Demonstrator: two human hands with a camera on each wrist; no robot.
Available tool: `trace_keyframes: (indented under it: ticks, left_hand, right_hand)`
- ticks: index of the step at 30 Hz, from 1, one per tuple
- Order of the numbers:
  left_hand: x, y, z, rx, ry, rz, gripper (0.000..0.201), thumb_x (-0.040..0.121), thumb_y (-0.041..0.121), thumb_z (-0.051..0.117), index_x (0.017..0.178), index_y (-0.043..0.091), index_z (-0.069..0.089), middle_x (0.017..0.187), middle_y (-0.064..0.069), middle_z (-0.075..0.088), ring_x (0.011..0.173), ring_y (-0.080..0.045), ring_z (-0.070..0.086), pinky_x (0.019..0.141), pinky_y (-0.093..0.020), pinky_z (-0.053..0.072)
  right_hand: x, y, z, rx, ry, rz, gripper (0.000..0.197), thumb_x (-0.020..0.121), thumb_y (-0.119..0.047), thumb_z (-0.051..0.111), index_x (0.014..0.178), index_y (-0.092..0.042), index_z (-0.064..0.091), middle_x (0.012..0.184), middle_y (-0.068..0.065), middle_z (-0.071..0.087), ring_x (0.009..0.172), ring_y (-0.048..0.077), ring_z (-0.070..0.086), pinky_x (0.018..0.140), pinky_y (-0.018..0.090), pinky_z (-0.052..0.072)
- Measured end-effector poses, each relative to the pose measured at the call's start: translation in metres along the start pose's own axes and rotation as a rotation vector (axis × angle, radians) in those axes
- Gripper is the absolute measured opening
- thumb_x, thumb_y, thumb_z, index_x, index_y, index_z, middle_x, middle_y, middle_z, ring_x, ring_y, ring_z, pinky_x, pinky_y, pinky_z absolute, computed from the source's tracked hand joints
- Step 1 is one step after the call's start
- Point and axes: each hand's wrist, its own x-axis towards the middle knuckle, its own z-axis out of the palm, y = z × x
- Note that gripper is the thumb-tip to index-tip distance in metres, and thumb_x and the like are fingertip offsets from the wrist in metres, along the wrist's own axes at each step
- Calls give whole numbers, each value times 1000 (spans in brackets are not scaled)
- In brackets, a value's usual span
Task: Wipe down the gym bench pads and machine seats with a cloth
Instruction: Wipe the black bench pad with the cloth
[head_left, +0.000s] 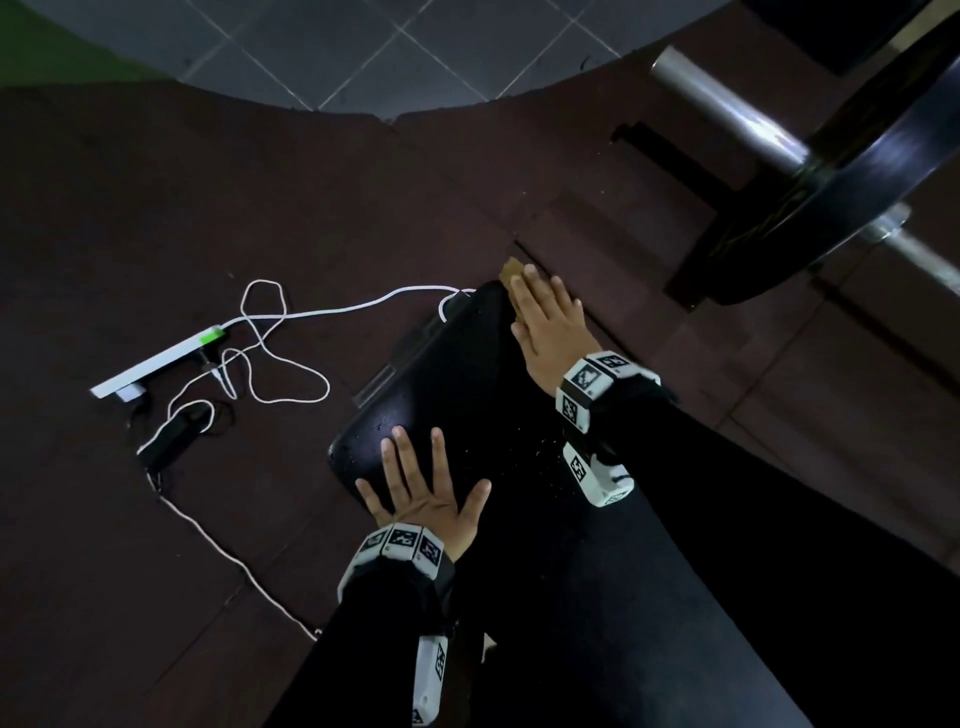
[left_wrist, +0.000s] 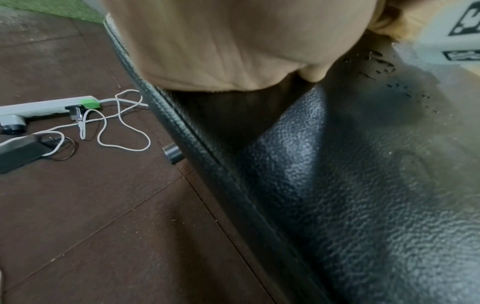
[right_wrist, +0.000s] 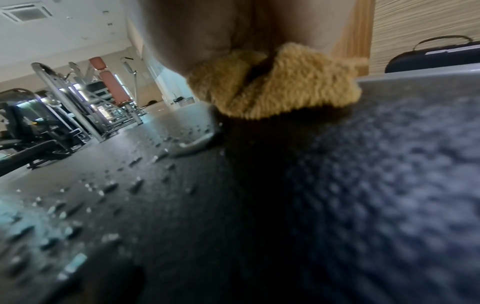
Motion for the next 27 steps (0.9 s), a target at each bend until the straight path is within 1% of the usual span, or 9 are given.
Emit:
trace_keyframes:
  ticks: [4, 8, 13, 15, 17, 19, 22, 24, 27]
  left_hand:
    - [0, -1, 0, -8, 7, 5, 81, 81, 76, 7, 111, 40, -58, 124, -1, -65, 112, -15, -61, 86, -48, -43]
    - [-1, 0, 0, -14, 0, 5, 82, 84, 75, 11, 112, 39, -57, 122, -1, -66, 109, -15, -63, 91, -50, -37]
    - [-3, 0, -1, -27, -8, 23, 81, 85, 74, 11, 115, 38, -54, 122, -1, -65, 110, -16, -62, 93, -51, -35]
    - [-3, 0, -1, -31, -4, 32, 81, 85, 74, 11, 115, 38, -54, 123, -1, -65, 111, -16, -61, 94, -51, -34]
    - [-3, -1, -1, -36, -2, 40, 81, 85, 74, 11, 115, 38, -55, 124, -1, -65, 113, -16, -60, 94, -52, -34]
    - [-3, -1, 0, -40, -6, 43, 81, 85, 74, 11, 115, 39, -56, 124, -1, -65, 113, -16, -60, 93, -51, -36]
    - [-2, -1, -1, -35, -20, 36, 81, 85, 74, 9, 112, 39, -58, 123, -1, -65, 112, -17, -61, 94, -52, -35]
    - [-2, 0, -2, -34, -26, 34, 80, 85, 74, 9, 110, 39, -59, 121, -1, -66, 110, -16, -62, 94, -53, -34]
    - [-3, 0, -3, -27, -22, 31, 80, 85, 75, 10, 110, 39, -58, 117, 0, -68, 107, -15, -63, 95, -52, -33]
  right_hand:
    - [-3, -4, 2, -188, -87, -234, 56, 99, -25, 33, 150, -26, 10, 158, -7, 0, 145, 24, -4, 115, 48, 4]
    - [-42, 6, 12, -286, -172, -436, 59, 97, -23, 34, 148, -28, 4, 154, -11, -7, 145, 25, -3, 115, 44, -1]
    - [-112, 52, 15, -436, -140, -620, 59, 91, -22, 36, 148, -23, 20, 154, -2, 17, 141, 29, 19, 112, 46, 19]
    - [-121, 70, 7, -435, -93, -591, 57, 90, -21, 32, 146, -22, 21, 152, -1, 22, 139, 30, 24, 114, 45, 21]
    - [-113, 76, 0, -368, -66, -469, 60, 90, -14, 39, 147, -20, 20, 152, 1, 20, 138, 31, 23, 113, 45, 23]
    - [-94, 70, -6, -282, -70, -309, 67, 91, -8, 46, 147, -24, 12, 153, -2, 8, 142, 30, 13, 113, 48, 26]
    - [-50, 48, -11, -101, -90, -132, 60, 98, -13, 34, 145, -31, 1, 154, -11, -5, 145, 25, 0, 114, 47, 17]
    - [-21, 25, -10, -53, -90, -104, 57, 99, -16, 32, 148, -28, 7, 157, -7, -2, 145, 26, -1, 113, 48, 12]
    - [-3, -12, -1, -173, -137, -188, 62, 96, -14, 36, 149, -27, 8, 158, -4, -4, 145, 28, -3, 114, 51, 8]
